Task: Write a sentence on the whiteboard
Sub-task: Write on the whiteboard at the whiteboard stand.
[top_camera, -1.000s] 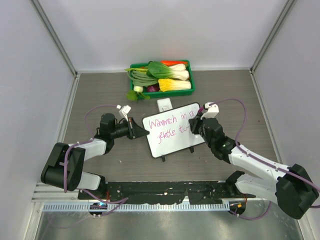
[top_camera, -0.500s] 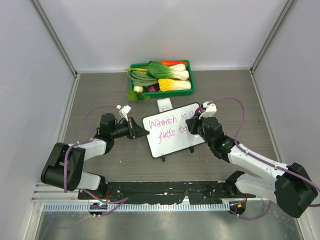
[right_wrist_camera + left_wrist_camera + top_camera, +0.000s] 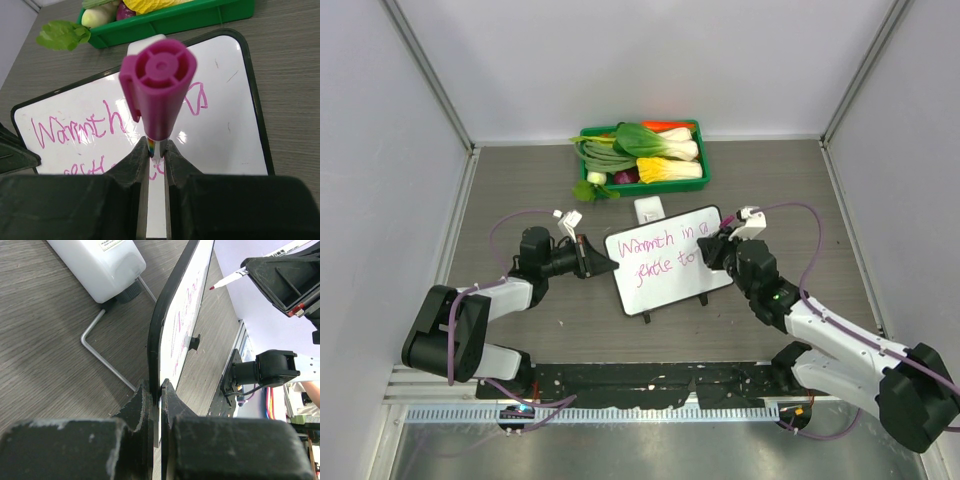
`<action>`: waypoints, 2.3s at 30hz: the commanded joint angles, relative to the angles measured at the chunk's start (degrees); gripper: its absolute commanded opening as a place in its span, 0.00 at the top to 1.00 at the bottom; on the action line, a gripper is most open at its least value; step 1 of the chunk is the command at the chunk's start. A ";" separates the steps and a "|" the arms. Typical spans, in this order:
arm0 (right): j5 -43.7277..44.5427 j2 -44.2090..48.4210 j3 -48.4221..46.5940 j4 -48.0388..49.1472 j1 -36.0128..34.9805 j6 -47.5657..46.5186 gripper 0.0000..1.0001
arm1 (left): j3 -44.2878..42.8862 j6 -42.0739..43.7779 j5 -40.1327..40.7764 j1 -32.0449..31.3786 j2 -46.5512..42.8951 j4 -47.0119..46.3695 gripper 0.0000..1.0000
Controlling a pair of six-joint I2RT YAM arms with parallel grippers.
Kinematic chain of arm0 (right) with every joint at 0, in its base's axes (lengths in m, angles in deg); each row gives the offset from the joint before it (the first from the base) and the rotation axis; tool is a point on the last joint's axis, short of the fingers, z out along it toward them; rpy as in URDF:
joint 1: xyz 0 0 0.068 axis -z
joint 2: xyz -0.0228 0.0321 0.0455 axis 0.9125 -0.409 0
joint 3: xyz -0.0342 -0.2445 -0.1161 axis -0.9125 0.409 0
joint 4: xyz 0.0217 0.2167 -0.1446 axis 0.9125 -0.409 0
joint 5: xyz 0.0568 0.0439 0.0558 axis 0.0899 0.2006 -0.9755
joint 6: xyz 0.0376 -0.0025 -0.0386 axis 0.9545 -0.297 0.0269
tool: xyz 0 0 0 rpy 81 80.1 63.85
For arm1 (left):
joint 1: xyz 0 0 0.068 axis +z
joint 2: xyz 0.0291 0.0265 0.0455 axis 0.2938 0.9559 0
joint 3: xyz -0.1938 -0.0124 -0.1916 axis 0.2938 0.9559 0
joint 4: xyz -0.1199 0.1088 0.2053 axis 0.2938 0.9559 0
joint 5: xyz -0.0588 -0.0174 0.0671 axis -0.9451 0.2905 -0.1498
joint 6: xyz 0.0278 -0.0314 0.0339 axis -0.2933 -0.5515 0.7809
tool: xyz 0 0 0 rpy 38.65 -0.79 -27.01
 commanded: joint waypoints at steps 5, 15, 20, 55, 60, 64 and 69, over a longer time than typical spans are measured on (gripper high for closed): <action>1.72 -0.65 0.03 2.61 1.91 0.99 0.99 | 0.50 4.03 4.99 0.20 0.80 0.64 1.00; 3.20 -2.76 1.17 3.85 2.44 0.82 0.99 | 0.50 3.94 4.99 0.20 0.81 0.64 1.00; 3.65 -2.76 2.05 3.58 2.61 0.81 0.99 | 0.50 3.94 4.99 0.28 0.80 0.47 1.00; 7.34 -3.81 -2.60 1.56 2.79 -2.17 0.99 | 0.59 3.85 4.99 0.20 0.72 0.47 1.00; 6.37 -4.43 -2.52 0.95 2.79 -1.91 0.99 | 0.68 3.94 4.99 0.20 0.54 0.55 1.00; 6.11 -3.29 -1.20 -1.07 2.70 -1.65 0.99 | 0.59 3.94 4.99 0.20 0.72 0.55 1.00; 5.85 -1.53 0.64 -3.09 2.70 -1.29 0.99 | 0.59 3.85 4.99 0.20 0.81 0.55 1.00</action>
